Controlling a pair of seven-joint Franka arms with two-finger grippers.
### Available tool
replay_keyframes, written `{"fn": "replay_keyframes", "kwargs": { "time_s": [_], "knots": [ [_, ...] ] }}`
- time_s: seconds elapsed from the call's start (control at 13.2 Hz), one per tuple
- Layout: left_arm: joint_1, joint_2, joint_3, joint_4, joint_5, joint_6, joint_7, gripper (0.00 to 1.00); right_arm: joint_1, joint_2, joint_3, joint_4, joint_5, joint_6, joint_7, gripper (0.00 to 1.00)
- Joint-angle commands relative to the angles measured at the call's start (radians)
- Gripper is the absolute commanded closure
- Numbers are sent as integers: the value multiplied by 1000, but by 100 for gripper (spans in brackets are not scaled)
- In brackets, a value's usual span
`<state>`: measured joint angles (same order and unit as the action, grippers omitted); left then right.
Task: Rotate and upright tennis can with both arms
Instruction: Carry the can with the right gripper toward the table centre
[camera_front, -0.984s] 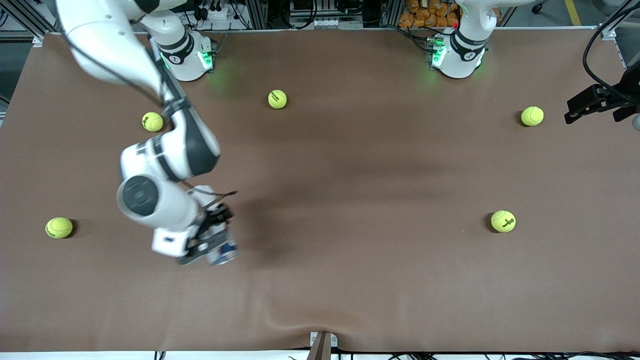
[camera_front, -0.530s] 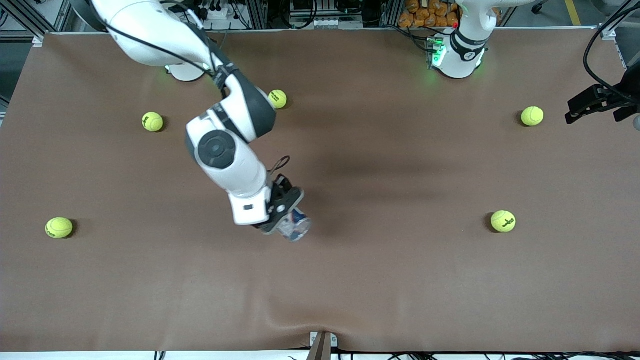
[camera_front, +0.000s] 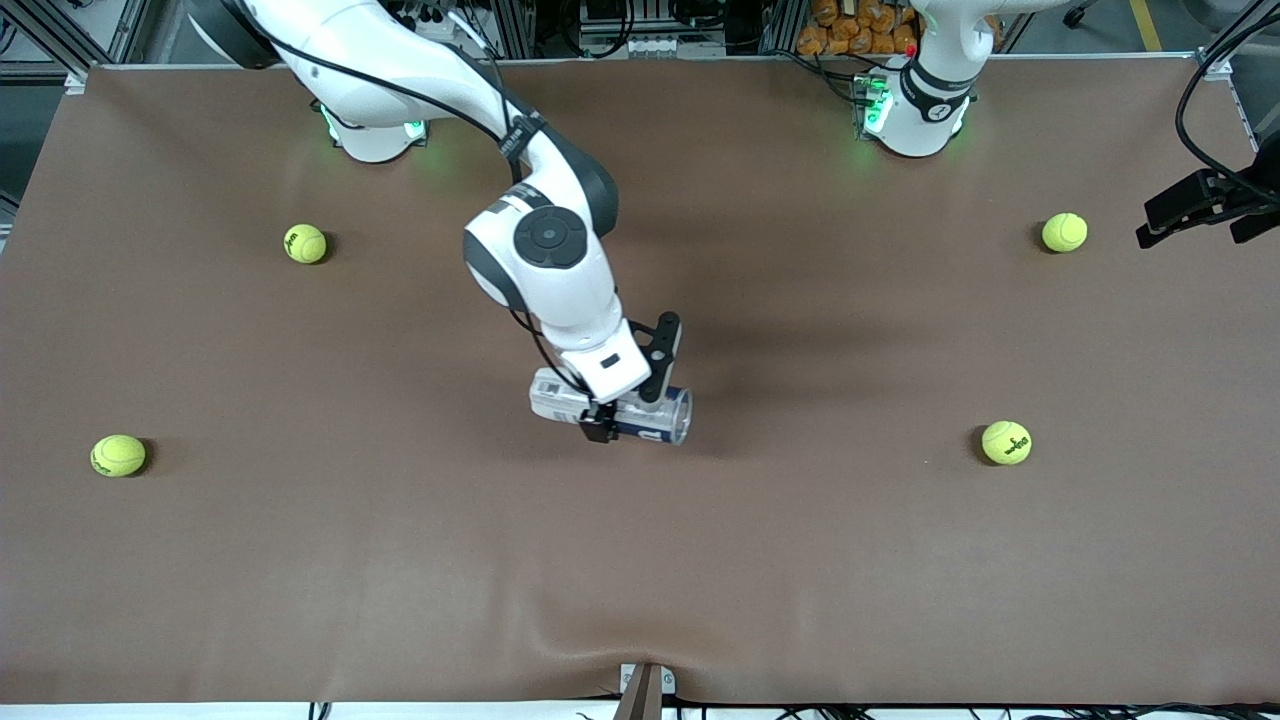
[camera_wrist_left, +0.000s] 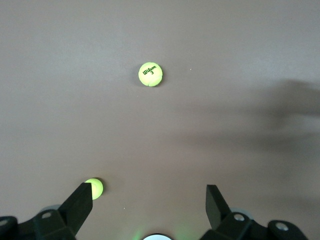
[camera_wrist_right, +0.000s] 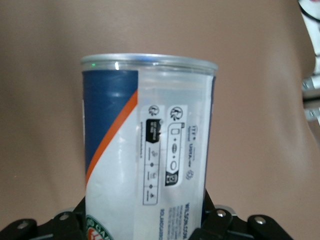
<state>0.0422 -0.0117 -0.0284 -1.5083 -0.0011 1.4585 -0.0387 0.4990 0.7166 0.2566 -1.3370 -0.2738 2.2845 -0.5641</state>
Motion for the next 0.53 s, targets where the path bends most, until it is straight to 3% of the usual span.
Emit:
{"fn": "replay_keyframes", "kwargs": {
  "time_s": [0.0, 0.45],
  "knots": [
    [11, -2, -4, 3, -16, -6, 19, 0, 10, 12, 1, -42, -32, 47, -28, 20],
    [11, -2, -4, 2, -16, -6, 19, 0, 52, 118, -5, -50, -65, 162, -19, 21]
  ]
}}
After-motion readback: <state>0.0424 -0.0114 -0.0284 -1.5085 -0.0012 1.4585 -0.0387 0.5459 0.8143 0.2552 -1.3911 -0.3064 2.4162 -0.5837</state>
